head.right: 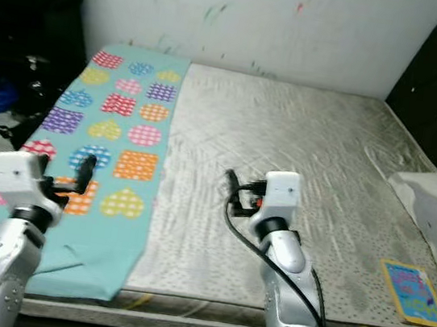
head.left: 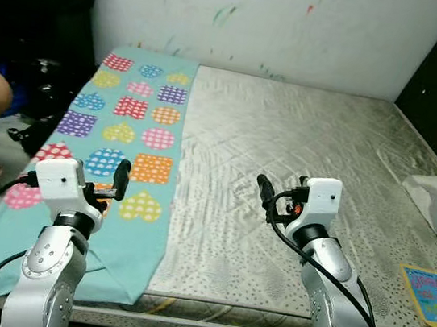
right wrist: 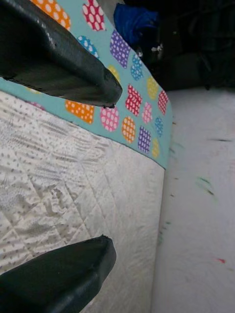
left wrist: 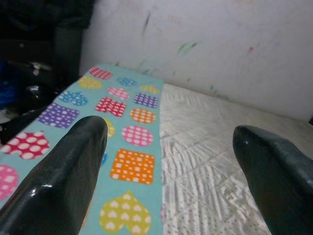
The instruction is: Clean up the room
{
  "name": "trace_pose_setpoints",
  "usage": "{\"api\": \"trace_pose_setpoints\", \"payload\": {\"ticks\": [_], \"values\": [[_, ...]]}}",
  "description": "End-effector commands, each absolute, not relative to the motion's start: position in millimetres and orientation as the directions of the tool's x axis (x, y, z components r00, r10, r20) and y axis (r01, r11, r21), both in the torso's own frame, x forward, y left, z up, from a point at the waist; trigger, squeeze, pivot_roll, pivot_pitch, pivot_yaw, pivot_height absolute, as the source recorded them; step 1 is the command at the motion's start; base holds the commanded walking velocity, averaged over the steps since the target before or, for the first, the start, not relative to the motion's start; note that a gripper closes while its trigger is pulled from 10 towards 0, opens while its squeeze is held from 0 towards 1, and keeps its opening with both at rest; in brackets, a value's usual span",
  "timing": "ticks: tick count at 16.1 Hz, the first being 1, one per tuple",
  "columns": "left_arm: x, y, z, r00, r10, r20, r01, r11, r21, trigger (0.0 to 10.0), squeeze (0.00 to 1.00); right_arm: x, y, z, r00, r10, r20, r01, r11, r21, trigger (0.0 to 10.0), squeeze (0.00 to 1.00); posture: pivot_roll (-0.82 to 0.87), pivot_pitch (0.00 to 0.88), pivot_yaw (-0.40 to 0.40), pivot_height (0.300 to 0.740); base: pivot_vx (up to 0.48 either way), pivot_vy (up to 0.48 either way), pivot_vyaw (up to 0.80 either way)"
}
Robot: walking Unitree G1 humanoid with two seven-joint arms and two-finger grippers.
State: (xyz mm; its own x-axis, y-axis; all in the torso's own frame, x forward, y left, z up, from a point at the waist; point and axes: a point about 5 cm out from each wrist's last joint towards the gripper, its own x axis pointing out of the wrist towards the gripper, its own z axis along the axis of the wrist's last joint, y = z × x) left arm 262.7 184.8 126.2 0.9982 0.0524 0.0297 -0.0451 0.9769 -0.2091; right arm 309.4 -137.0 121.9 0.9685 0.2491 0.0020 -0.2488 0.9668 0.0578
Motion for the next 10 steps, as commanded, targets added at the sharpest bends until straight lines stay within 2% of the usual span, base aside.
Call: {"api": "trace_pose_setpoints", "payload": {"ticks": [1,10], "values": [[264.6,175.8,127.1,0.999,0.028,0.029,-0.021,0.976,-0.217,10.0,0.0,309.8,-149.2,122.9,0.977,0.213,0.003,-0.213,0.976,0.043,10.0,0.0,-0.03,0.0,-0.03,0.74,0.0,0.48,0.0],[263.7,175.6,126.1,0.999,0.027,0.025,-0.021,0.977,-0.214,10.0,0.0,309.0,-149.6,121.2,0.976,0.216,-0.001,-0.216,0.975,0.043,10.0,0.0,-0.02,0.0,-0.031,0.74,0.0,0.48,0.0]]}}
